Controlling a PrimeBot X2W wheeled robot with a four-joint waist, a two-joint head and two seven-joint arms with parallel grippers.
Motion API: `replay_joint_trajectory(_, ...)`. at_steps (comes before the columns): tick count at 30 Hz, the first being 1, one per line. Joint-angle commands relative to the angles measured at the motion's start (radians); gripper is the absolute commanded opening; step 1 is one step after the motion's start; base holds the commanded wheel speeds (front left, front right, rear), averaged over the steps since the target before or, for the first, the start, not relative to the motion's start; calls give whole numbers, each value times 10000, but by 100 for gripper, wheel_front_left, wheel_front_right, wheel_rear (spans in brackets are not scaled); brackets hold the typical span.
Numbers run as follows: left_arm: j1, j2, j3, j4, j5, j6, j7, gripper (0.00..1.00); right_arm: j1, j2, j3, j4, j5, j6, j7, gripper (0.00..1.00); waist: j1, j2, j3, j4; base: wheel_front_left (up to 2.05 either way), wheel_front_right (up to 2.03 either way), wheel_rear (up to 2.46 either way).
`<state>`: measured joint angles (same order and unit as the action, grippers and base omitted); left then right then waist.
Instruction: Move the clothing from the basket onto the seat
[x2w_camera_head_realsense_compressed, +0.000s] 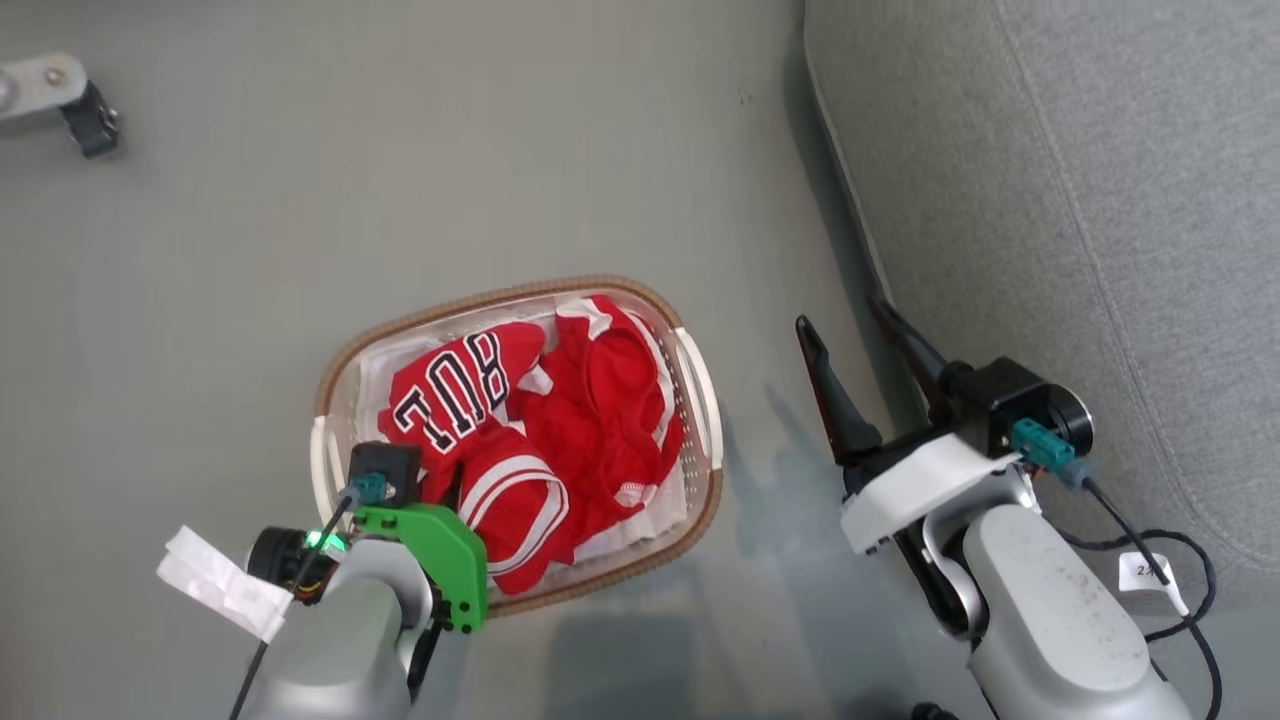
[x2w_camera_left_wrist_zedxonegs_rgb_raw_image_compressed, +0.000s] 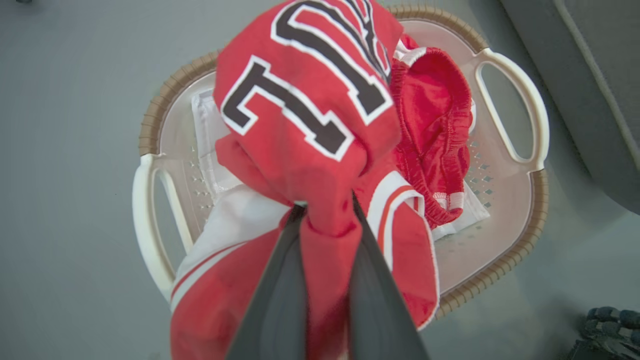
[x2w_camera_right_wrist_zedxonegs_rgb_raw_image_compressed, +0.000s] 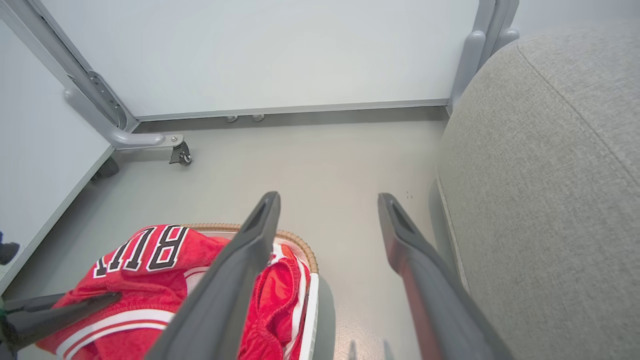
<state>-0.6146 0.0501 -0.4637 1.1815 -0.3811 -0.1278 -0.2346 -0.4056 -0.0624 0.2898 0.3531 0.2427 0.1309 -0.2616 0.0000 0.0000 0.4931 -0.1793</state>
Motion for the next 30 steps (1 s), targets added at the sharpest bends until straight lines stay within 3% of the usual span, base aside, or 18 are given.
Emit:
replay_joint_trajectory(1, 220, 22, -148, -108, -257, -36, -73, 0, 235, -126, 40, 58, -107, -3, -48, 100, 0, 0, -830, 363, 0, 0, 0)
replay_joint_trajectory(14, 795, 24, -768, -1022, -1400, -19, -323, 0, 1160, -398, 52, 391, -122, -3, -48, 100, 0, 0, -2495, 811, 0, 0, 0)
replay_joint_trajectory(30, 1326, 25, 77, -3175, -557, 8, -324, 0, 2018, -347, 27, 582, -111, -3, -48, 100, 0, 0, -3764, 834, 0, 0, 0)
